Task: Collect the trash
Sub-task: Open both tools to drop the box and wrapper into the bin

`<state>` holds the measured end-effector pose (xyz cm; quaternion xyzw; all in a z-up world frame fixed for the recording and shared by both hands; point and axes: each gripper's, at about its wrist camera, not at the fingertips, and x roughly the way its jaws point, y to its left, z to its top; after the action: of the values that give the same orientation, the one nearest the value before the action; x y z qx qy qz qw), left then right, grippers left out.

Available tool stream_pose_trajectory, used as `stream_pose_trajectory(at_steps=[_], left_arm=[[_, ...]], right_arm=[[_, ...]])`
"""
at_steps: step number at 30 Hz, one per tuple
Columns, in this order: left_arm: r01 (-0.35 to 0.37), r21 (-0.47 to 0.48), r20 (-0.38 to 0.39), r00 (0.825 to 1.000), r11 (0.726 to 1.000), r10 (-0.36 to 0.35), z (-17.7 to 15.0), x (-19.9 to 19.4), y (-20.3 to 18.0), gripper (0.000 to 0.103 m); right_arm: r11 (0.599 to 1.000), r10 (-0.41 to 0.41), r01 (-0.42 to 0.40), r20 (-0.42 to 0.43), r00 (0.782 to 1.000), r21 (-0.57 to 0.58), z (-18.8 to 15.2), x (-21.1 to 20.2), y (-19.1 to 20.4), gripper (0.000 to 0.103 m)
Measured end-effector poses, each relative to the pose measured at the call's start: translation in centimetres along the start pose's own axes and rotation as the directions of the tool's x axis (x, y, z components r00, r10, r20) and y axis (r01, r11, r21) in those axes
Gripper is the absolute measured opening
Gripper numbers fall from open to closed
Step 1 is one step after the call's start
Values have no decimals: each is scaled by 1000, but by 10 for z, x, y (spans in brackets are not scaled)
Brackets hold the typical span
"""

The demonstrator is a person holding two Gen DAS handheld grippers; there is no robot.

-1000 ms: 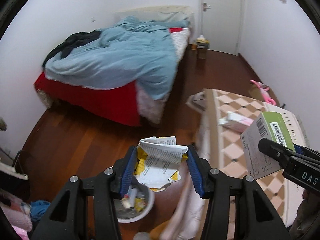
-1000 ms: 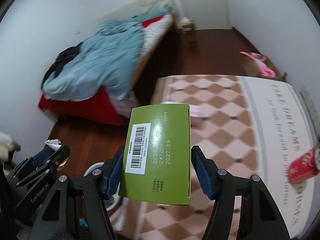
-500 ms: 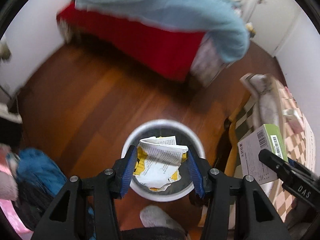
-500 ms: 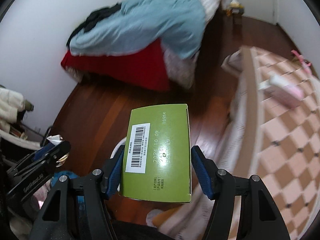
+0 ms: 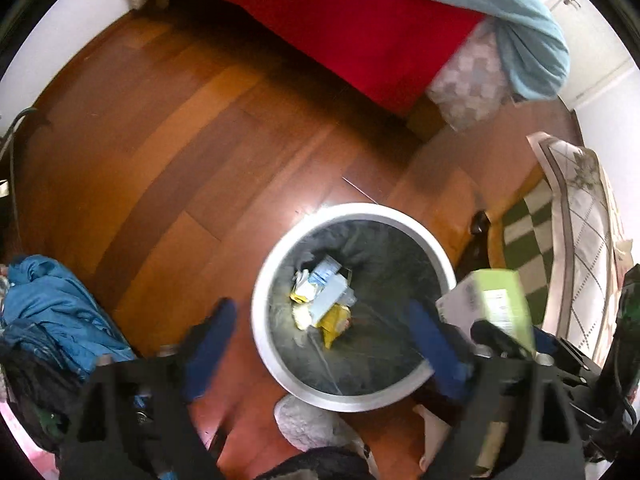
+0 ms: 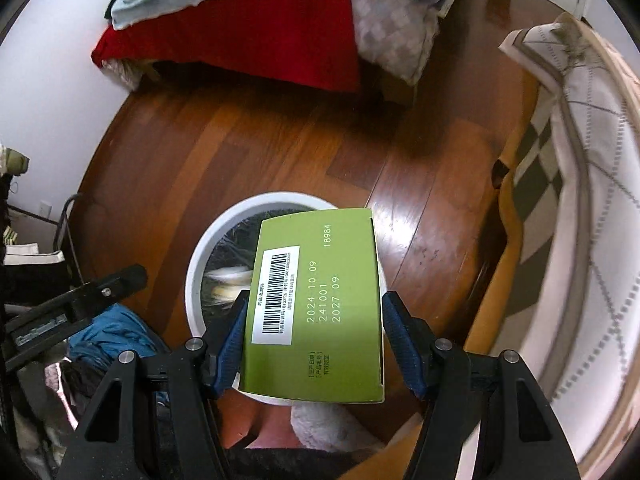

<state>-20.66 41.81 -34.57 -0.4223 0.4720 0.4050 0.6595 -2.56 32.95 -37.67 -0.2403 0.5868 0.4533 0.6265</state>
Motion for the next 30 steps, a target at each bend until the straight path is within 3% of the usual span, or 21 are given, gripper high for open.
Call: stream_pose_trajectory(at_steps=[2,3,4,15,23,30], left_arm=[[-22,-3,4,1000,1000,22,-4,-2,6,93],[-40,4,4,999,999,40,-7,-3,6,98],[-54,10,9,999,998,54,-9,-4,7,100],[-159,71,98,983,985,152,-32,-33,-4,100],[-192,78,125,975,978,181,-54,-58,-11,100],[-215,85,173,965,973,198,-69,-85,-20,100]], right_arm=[[1000,11,-11,-31,999,-2,3,12,0,79],[1000,11,-12,-43,999,-5,3,16,1,99],[1000,8,-8,-45,999,-9,2,19,1,103],[994,-66,64,-18,998,-85,-15,8,5,103],[987,-107,109,23,994,-121,-31,-27,10,103],[987,-93,101,64,994,-128,-46,-62,9,103]])
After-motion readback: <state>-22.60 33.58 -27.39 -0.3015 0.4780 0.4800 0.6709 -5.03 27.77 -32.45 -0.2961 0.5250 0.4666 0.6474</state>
